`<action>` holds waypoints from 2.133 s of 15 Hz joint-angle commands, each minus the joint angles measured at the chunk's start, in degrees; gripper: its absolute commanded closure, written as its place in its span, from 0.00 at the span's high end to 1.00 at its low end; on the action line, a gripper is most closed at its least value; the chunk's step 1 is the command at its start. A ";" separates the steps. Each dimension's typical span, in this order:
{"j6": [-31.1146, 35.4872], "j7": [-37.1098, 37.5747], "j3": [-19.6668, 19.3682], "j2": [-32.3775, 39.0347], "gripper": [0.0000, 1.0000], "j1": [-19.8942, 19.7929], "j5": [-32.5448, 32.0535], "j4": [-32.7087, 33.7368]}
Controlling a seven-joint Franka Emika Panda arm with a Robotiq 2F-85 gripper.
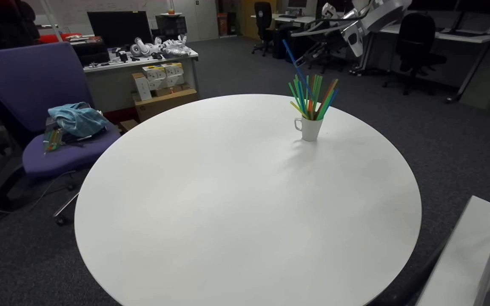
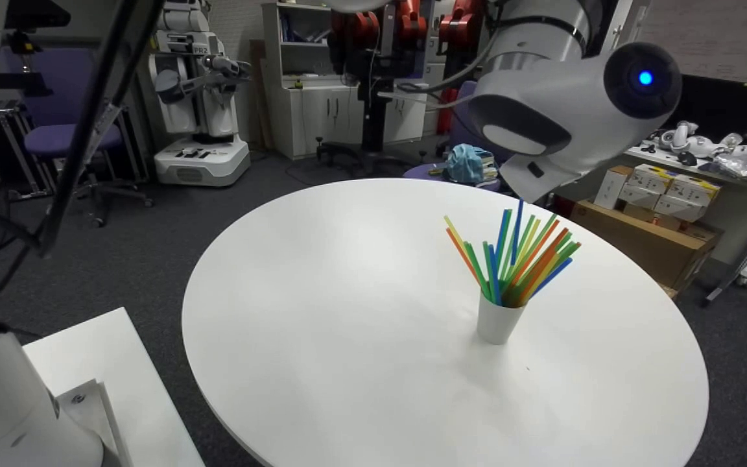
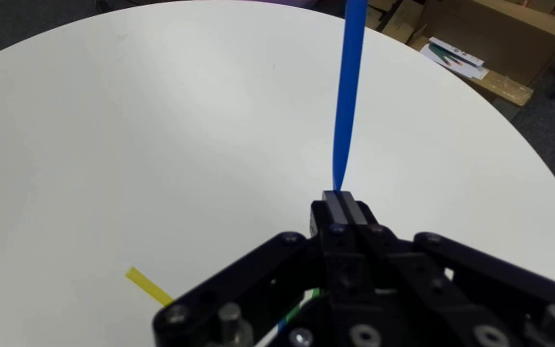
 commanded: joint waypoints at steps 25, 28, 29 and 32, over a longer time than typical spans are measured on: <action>-2.25 -7.64 -3.58 -0.11 0.00 -1.79 5.56 -1.07; -2.63 -10.03 -2.87 0.04 0.00 -2.55 7.94 -1.29; -2.94 -11.20 -2.66 0.09 0.00 -2.82 9.02 -1.31; -4.39 -14.31 -2.37 0.37 0.00 -3.38 12.40 -1.41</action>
